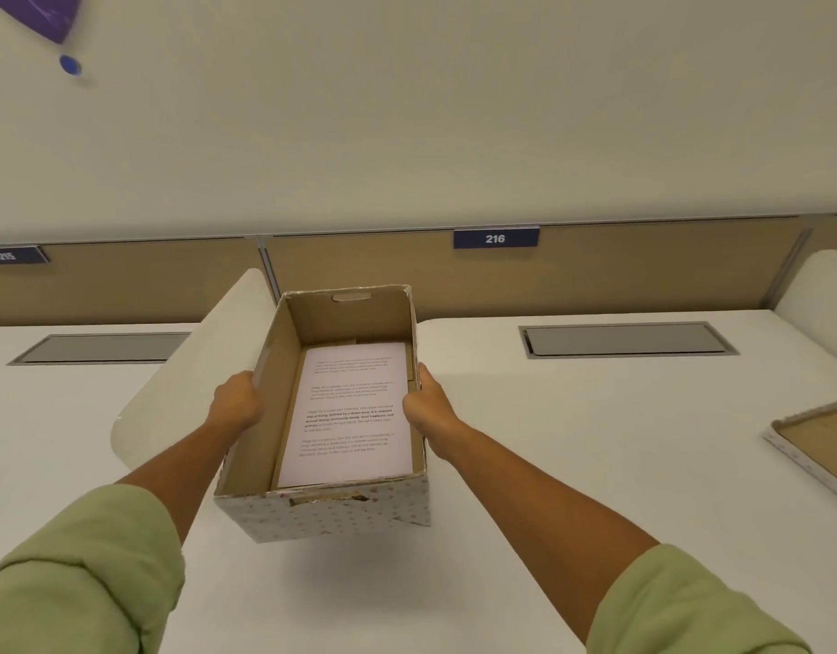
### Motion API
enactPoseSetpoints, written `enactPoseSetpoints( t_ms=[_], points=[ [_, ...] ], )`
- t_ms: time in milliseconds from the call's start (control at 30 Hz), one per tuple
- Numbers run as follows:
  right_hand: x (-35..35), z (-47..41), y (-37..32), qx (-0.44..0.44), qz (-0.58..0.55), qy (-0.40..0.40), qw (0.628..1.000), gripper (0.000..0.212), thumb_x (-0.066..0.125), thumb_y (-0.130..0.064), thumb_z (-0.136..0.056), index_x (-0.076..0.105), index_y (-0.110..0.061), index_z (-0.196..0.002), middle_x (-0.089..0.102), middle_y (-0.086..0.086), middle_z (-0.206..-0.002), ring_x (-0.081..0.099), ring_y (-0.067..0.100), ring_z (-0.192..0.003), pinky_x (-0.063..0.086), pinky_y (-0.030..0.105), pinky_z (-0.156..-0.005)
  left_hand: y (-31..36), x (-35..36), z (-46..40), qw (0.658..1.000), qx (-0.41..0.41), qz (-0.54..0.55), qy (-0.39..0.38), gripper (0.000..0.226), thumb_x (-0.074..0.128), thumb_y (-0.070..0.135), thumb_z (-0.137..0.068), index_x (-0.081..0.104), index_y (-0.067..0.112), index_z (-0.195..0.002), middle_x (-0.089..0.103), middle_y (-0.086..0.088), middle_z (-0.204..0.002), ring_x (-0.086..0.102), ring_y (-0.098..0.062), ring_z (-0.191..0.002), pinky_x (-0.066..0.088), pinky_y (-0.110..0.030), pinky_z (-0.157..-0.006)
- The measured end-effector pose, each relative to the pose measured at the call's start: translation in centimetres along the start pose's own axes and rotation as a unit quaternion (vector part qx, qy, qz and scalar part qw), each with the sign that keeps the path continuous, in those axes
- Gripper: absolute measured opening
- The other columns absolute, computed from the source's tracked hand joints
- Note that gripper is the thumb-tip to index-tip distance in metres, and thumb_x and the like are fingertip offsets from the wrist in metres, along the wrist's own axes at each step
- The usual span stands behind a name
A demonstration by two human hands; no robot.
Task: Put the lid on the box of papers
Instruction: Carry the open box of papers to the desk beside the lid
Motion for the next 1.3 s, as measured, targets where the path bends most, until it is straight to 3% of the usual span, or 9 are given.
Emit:
enactPoseSetpoints(
  t_ms=[200, 467, 733, 867, 1000, 1133, 1300],
  points=[
    [-5.1, 2.2, 0.5, -0.007, -0.008, 0.023, 1.000, 0.070, 0.036, 0.002, -0.101, 0.015, -0.026, -0.162, 0.036, 0.003, -0.162, 0.043, 0.028, -0.141, 0.047, 0.036, -0.104, 4.5, 0.8, 2.7, 0.999, 0.023, 0.016, -0.016, 0.030, 0.051, 0.009, -0.097, 0.056, -0.002, -0.125, 0.061, -0.025, -0.124, 0.059, -0.042, -0.111, 0.050, -0.046, -0.089],
    [-13.7, 6.2, 2.3, -0.020, -0.008, 0.054, 0.998, 0.065, 0.042, -0.003, -0.101, 0.025, -0.028, -0.159, 0.047, 0.002, -0.155, 0.049, 0.027, -0.137, 0.048, 0.044, -0.108, 11.6, 3.9, 8.4, 0.998, 0.045, 0.026, -0.027, 0.032, 0.051, 0.007, -0.097, 0.055, -0.001, -0.128, 0.060, -0.025, -0.124, 0.059, -0.042, -0.111, 0.050, -0.046, -0.087],
    [-22.5, 11.0, 6.3, -0.019, 0.001, 0.084, 0.996, 0.049, 0.042, -0.009, -0.104, 0.042, -0.029, -0.149, 0.062, 0.004, -0.138, 0.063, 0.025, -0.116, 0.059, 0.040, -0.088, 17.5, 9.1, 15.3, 0.995, 0.073, 0.053, -0.043, 0.030, 0.051, 0.011, -0.100, 0.055, -0.001, -0.127, 0.061, -0.022, -0.123, 0.062, -0.039, -0.107, 0.052, -0.044, -0.088],
    [-26.6, 12.9, 8.5, -0.006, 0.009, 0.100, 0.995, 0.050, 0.039, -0.011, -0.106, 0.035, -0.026, -0.155, 0.057, 0.006, -0.145, 0.060, 0.027, -0.124, 0.057, 0.042, -0.094, 19.9, 11.8, 18.4, 0.993, 0.082, 0.062, -0.054, 0.028, 0.052, 0.011, -0.099, 0.056, 0.000, -0.124, 0.062, -0.021, -0.121, 0.063, -0.037, -0.106, 0.052, -0.041, -0.085],
    [-29.8, 14.7, 10.5, -0.001, 0.020, 0.115, 0.993, 0.051, 0.038, -0.011, -0.107, 0.035, -0.027, -0.155, 0.054, 0.002, -0.147, 0.058, 0.024, -0.120, 0.057, 0.035, -0.087, 21.9, 14.5, 20.8, 0.993, 0.092, 0.056, -0.055, 0.028, 0.051, 0.012, -0.100, 0.056, 0.000, -0.125, 0.062, -0.020, -0.123, 0.063, -0.036, -0.106, 0.054, -0.041, -0.088],
    [-31.9, 15.3, 13.2, 0.017, 0.025, 0.128, 0.991, 0.053, 0.041, -0.015, -0.106, 0.031, -0.028, -0.157, 0.052, 0.005, -0.151, 0.055, 0.030, -0.131, 0.052, 0.047, -0.104, 22.8, 17.2, 22.4, 0.993, 0.091, 0.052, -0.062, 0.031, 0.048, 0.012, -0.100, 0.055, 0.000, -0.128, 0.061, -0.020, -0.127, 0.062, -0.037, -0.111, 0.054, -0.045, -0.094],
    [-33.1, 15.2, 14.8, 0.023, 0.016, 0.132, 0.991, 0.048, 0.046, -0.023, -0.105, 0.039, -0.031, -0.152, 0.058, 0.003, -0.144, 0.061, 0.026, -0.118, 0.056, 0.041, -0.094, 23.1, 19.8, 23.0, 0.993, 0.088, 0.040, -0.066, 0.033, 0.047, 0.011, -0.100, 0.054, -0.001, -0.130, 0.061, -0.021, -0.129, 0.062, -0.037, -0.112, 0.054, -0.045, -0.095]
  ],
)
Point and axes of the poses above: each hand's wrist, its own z-axis away from the middle knuckle, its own x-axis out of the palm, y = z × x, the point moved 9 cm from there along -z, towards the middle knuckle
